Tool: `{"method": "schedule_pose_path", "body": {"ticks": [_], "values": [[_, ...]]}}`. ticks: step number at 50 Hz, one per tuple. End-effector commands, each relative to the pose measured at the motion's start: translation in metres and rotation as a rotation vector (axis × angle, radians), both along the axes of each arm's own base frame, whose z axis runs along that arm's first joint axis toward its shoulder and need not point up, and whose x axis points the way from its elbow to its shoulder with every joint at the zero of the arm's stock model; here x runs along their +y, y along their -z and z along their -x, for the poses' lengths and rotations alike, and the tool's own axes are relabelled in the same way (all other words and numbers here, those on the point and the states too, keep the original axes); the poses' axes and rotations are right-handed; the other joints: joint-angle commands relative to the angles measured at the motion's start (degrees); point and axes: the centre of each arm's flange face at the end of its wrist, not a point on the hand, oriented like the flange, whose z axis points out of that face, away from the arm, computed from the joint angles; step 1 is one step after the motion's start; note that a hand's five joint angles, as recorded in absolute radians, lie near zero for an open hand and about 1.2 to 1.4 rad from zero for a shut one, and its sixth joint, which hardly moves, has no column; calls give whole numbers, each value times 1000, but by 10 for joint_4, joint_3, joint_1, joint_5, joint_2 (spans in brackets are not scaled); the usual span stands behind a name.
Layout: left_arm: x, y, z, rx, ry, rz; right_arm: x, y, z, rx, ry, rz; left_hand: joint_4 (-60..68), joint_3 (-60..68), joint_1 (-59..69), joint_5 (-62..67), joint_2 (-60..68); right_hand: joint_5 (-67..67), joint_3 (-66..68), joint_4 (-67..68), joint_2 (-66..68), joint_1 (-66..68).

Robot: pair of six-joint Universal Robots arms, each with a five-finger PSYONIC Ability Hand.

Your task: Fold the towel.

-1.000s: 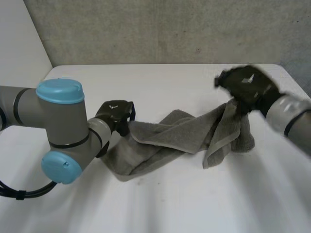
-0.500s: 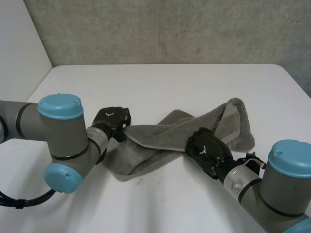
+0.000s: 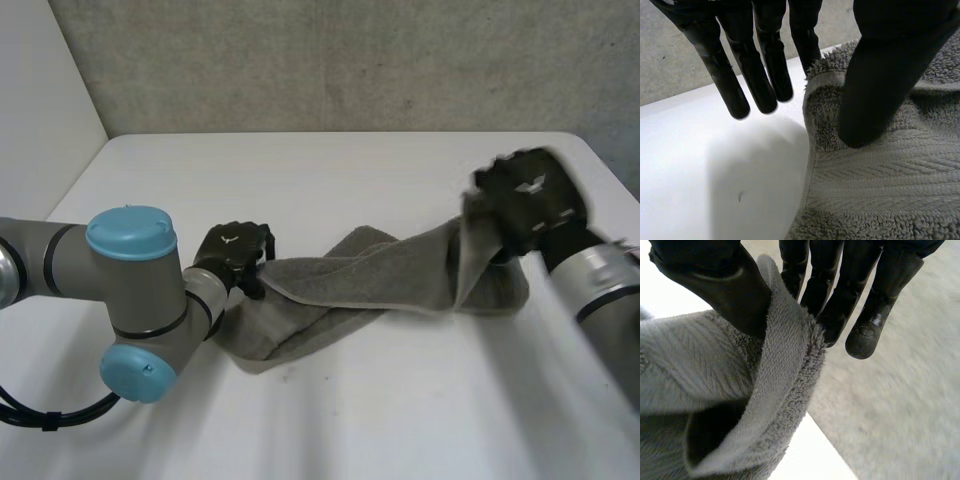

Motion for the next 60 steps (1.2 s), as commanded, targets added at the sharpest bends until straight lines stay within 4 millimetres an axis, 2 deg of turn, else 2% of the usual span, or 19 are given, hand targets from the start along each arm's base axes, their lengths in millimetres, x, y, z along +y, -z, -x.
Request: {"method": "schedule_pose_path", "body": {"ticks": [1, 16, 20, 25, 30, 36, 39, 43, 47, 50, 51, 52, 54, 55, 56, 57, 58, 59, 60], "values": [[-1, 1, 1, 6, 4, 13, -19, -6, 37, -178, 97, -204, -72, -73, -75, -71, -72, 32, 41, 33, 36, 38], [-6, 4, 8, 36, 17, 72, -33, -10, 86, -211, 198, -313, -79, -79, -82, -78, -78, 32, 41, 33, 36, 38], [-7, 7, 8, 38, 17, 76, -31, -13, 88, -213, 195, -318, -58, -59, -61, -58, -58, 32, 41, 33, 36, 38], [-7, 9, 10, 47, 29, 74, -29, -10, 87, -210, 190, -331, 117, 116, 114, 117, 117, 32, 41, 33, 36, 38], [7, 14, 21, 81, 178, 11, -31, -13, 88, -205, 184, -317, 375, 374, 372, 375, 375, 32, 41, 33, 36, 38], [18, 14, 23, 98, 254, -66, -43, -21, 86, -176, 184, -284, 375, 375, 372, 376, 376, 32, 41, 33, 36, 38], [11, 10, 18, 72, 180, -69, -55, -15, 81, -135, 169, -310, 375, 375, 372, 376, 376, 32, 41, 33, 36, 38], [-18, -6, 5, 16, -14, 23, -63, -10, 61, -51, 130, -338, 375, 375, 372, 376, 376, 32, 41, 33, 36, 38], [-43, -23, -8, -34, -107, 105, -74, 13, 23, 168, 101, -392, 375, 375, 372, 376, 376, 32, 41, 33, 36, 38], [-62, -42, -12, -84, -118, 204, -87, 16, 1, 294, 78, -343, 375, 375, 372, 376, 376, 32, 41, 33, 36, 38], [-71, -56, -10, -94, -117, 269, -95, 8, -10, 315, 72, -284, 375, 375, 372, 376, 376, 32, 41, 33, 36, 38], [-71, -56, -10, -94, -117, 269, -95, 8, -10, 315, 72, -283, 375, 375, 372, 376, 376, 32, 41, 33, 36, 38], [-90, -93, -2, -62, -127, 420, -108, -5, -19, 297, 75, -206, 375, 375, 372, 376, 376, 32, 41, 33, 36, 38], [-90, -93, -2, -62, -127, 421, -123, -27, -28, 255, 81, -96, 375, 375, 372, 376, 376, 32, 41, 33, 36, 38], [-100, -116, 2, -17, -139, 510, -134, -59, -38, 187, 80, 44, 375, 375, 372, 376, 376, 32, 41, 33, 36, 38], [-107, -144, 5, 36, -152, 612, -134, -59, -38, 186, 80, 45, 375, 375, 372, 376, 376, 32, 41, 33, 36, 38], [-107, -145, 5, 36, -152, 613, -142, -97, -45, 96, 82, 196, 375, 375, 372, 376, 376, 32, 41, 33, 36, 38], [-112, -176, 7, 96, -169, 720, -144, -137, -49, -12, 73, 345, 375, 375, 372, 376, 376, 32, 41, 33, 36, 38], [-112, -176, 7, 96, -169, 721, -144, -137, -49, -13, 73, 347, 375, 375, 372, 376, 376, 32, 41, 33, 36, 38]]}}
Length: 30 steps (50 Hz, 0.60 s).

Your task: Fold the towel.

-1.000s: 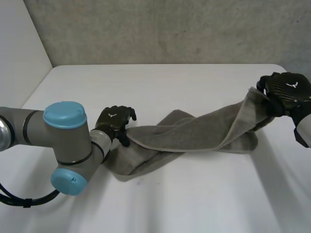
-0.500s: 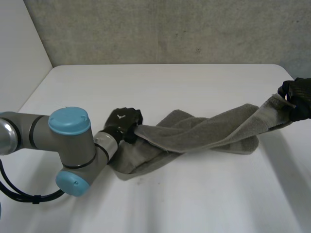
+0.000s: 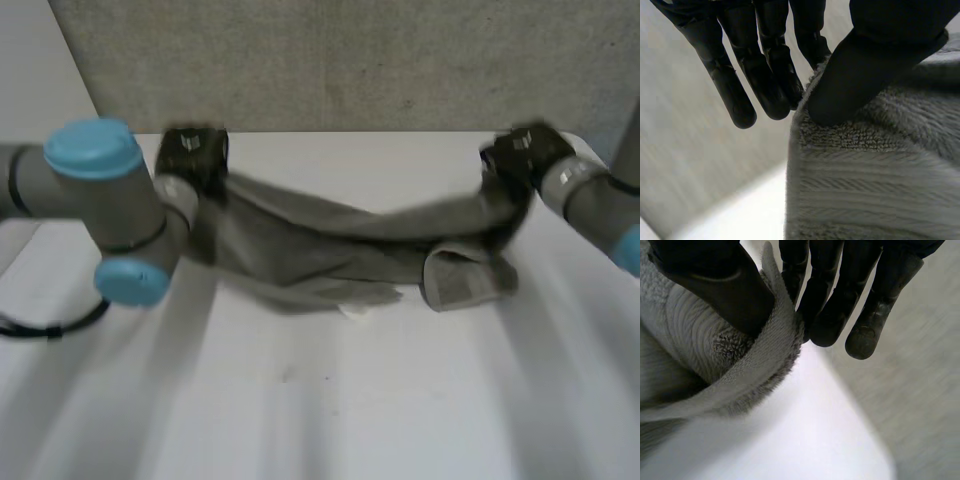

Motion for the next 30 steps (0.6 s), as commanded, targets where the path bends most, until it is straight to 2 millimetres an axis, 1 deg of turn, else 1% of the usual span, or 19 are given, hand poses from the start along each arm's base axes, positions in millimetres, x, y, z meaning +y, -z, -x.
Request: {"method": "schedule_pose_path", "body": {"ticks": [1, 2, 3, 4, 5, 6, 11, 14, 16, 17, 18, 19, 20, 21, 22, 23, 24, 26, 30], "values": [[-25, -119, 11, 181, 1, 442, -29, -157, -28, -369, -72, 645, 102, 103, 116, 111, 103, 32, 36, 33, 36, 38], [-23, -149, 10, 237, 2, 537, -29, -157, -28, -370, -72, 646, 102, 103, 116, 111, 103, 32, 36, 33, 36, 38], [-23, -149, 10, 238, 2, 538, -25, -187, -24, -483, -102, 748, 102, 103, 116, 111, 103, 32, 36, 33, 36, 38], [-19, -176, 7, 292, 0, 621, -19, -211, -19, -589, -140, 829, 102, 103, 116, 111, 103, 32, 36, 33, 36, 38], [-13, -196, 4, 337, 4, 676, -19, -211, -19, -590, -140, 829, 102, 103, 116, 111, 103, 32, 36, 33, 36, 38], [-13, -196, 4, 338, 4, 677, -13, -229, -17, -673, -179, 881, 102, 103, 116, 111, 103, 32, 36, 33, 36, 38], [-15, -204, -8, 384, -24, 686, -14, -210, -20, -659, -182, 754, 102, 103, 116, 111, 103, 32, 36, 33, 36, 38], [-27, -173, -22, 332, -86, 564, -16, -174, -26, -588, -196, 559, 102, 103, 116, 111, 103, 32, 36, 33, 36, 38], [-30, -133, -37, 262, -141, 395, -16, -152, -31, -545, -215, 456, 102, 103, 116, 111, 103, 32, 36, 33, 36, 38], [-30, -133, -37, 261, -141, 394, -14, -129, -35, -496, -238, 362, 102, 103, 116, 111, 103, 32, 36, 33, 36, 38], [-28, -108, -44, 221, -161, 300, -11, -106, -37, -445, -256, 273, 102, 103, 116, 111, 103, 32, 36, 33, 36, 38], [-28, -108, -44, 220, -161, 299, -11, -106, -37, -444, -256, 272, 102, 103, 116, 111, 103, 32, 36, 33, 36, 38], [-23, -81, -51, 180, -177, 204, -6, -81, -38, -399, -264, 188, 102, 103, 116, 111, 103, 32, 36, 33, 36, 38], [-16, -55, -57, 142, -186, 119, -6, -81, -38, -398, -265, 187, 102, 103, 116, 111, 103, 32, 36, 33, 36, 38], [-16, -55, -57, 142, -186, 118, 1, -56, -38, -354, -282, 102, 102, 103, 116, 111, 103, 32, 36, 33, 36, 38], [-6, -31, -64, 106, -195, 45, 9, -30, -38, -313, -288, 22, 102, 103, 116, 111, 103, 32, 36, 33, 36, 38], [3, -9, -68, 79, -200, -17, 9, -29, -38, -312, -288, 22, 102, 103, 116, 111, 103, 32, 36, 33, 36, 38], [14, 13, -71, 51, -202, -77, 27, 19, -34, -249, -286, -117, 102, 103, 116, 111, 103, 32, 36, 33, 36, 38], [35, 51, -77, 0, -204, -186, 46, 58, -29, -197, -275, -231, 102, 103, 116, 111, 103, 32, 36, 33, 36, 38]]}}
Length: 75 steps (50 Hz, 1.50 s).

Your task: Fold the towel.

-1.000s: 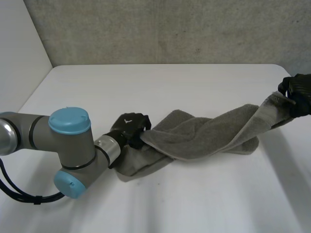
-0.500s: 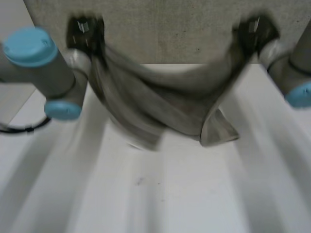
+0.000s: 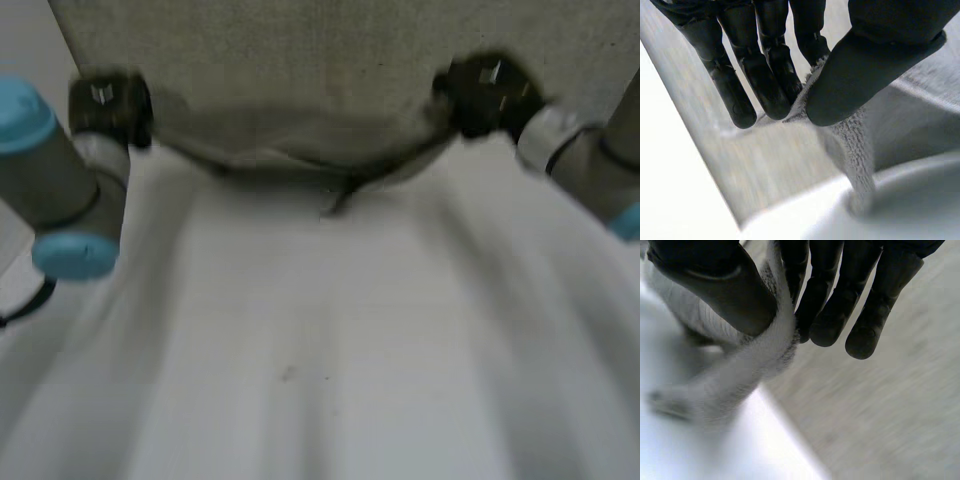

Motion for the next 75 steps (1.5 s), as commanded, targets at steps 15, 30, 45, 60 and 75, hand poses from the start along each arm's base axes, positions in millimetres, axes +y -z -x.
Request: {"method": "schedule_pose_path", "body": {"ticks": [15, 30, 45, 60, 75], "values": [[93, 89, -25, -104, 12, -326, 81, 102, 57, 161, 119, -383, 102, 103, 113, 108, 102, -104, -99, -101, -98, -97], [89, 85, -24, -82, 15, -269, 112, 131, 47, 165, 46, -143, 102, 103, 113, 108, 102, -392, -386, -389, -385, -384], [85, 91, -24, -84, 21, -272, 117, 153, 45, 298, 23, -8, 102, 103, 113, 108, 102, -271, -265, -268, -265, -263], [76, 106, -23, -82, 63, -265, 101, 132, 47, 282, 91, 69, -15, -15, -5, -9, -15, 30, 35, 33, 36, 38], [54, 126, -26, -215, 187, -209, 82, 94, 83, 94, 231, -132, -226, -225, -215, -220, -226, 30, 35, 33, 36, 38]]}}
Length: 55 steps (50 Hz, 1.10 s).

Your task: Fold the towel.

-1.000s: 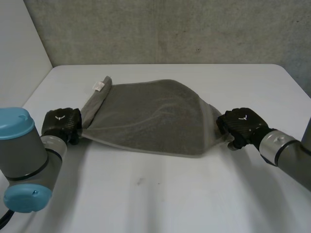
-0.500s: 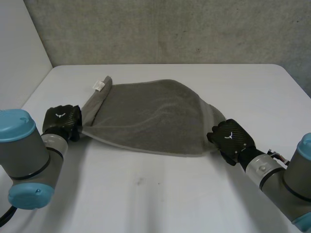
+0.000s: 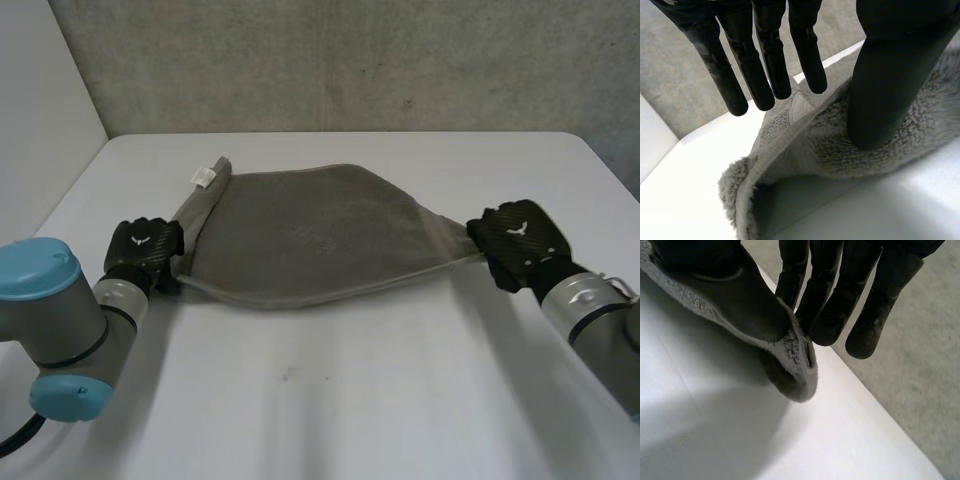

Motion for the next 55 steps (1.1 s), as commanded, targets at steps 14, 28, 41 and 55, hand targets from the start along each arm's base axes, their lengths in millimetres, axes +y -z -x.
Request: {"method": "schedule_pose_path", "body": {"ticks": [14, 28, 41, 55], "values": [[-13, 7, -7, -78, 80, 20, -18, -6, 25, -53, 87, -52, 110, 109, 106, 110, 109, 31, 32, 31, 42, 35], [18, -87, -31, -55, 9, 150, 7, -92, 24, -58, 78, -11, 382, 382, 379, 383, 382, 31, 32, 31, 42, 35], [95, -240, -39, -11, 5, 464, 50, -239, 42, -34, 86, 94, 382, 382, 379, 383, 382, 31, 32, 31, 42, 35], [33, -128, -33, -97, 5, -103, -1, -148, 25, 298, 22, -217, 382, 382, 379, 383, 382, 31, 32, 31, 42, 35]]}}
